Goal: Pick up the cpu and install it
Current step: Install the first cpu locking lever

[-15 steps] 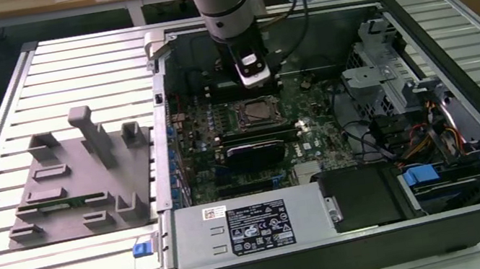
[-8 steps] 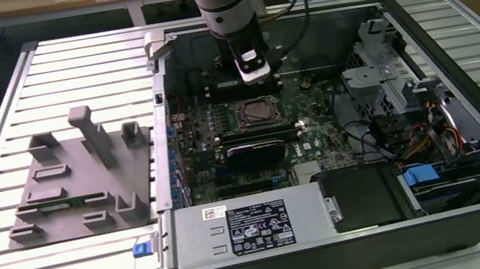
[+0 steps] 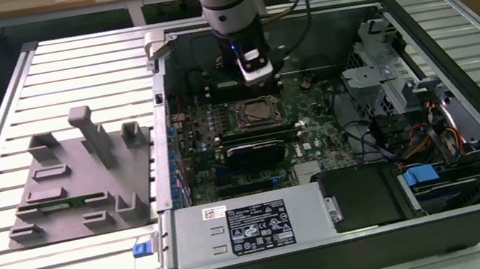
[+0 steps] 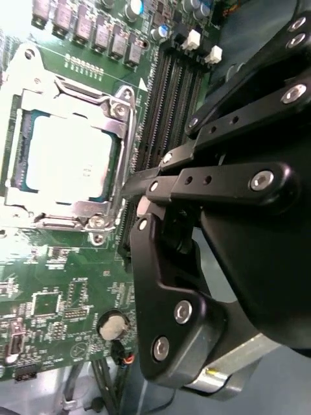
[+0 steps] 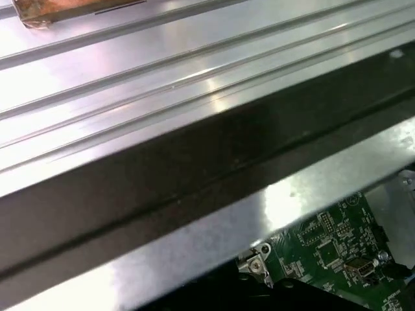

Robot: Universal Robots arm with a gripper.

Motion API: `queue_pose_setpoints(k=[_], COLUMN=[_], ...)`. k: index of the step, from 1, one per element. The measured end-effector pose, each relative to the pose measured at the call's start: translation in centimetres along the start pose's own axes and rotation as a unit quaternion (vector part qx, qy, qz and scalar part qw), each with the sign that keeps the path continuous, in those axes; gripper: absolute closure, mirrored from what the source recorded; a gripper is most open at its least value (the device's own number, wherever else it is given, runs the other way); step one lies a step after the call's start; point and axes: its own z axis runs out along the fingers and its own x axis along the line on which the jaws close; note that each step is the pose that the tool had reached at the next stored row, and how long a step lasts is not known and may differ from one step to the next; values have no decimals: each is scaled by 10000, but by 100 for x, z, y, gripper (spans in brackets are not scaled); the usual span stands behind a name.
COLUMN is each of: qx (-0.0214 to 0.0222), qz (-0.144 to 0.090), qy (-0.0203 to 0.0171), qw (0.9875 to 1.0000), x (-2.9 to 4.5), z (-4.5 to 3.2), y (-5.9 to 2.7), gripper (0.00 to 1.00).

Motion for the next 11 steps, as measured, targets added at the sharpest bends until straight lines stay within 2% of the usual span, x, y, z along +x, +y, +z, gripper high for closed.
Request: queue_pose_setpoints(k=[2,3,5,6,8,11], qx=[100,152,227,249,279,304], qz=[-12,-15,-14,-12,-8,-6], qy=[37,74,183,229,291,345], qw=[9999,9999,9996,9994,9992,9989], x=[-21,-32,-53,-62,-81,-109], z=[5,9,16,18,19,21], y=[9,14,22,20,8,-19], gripper=[89,89,89,89,89,89])
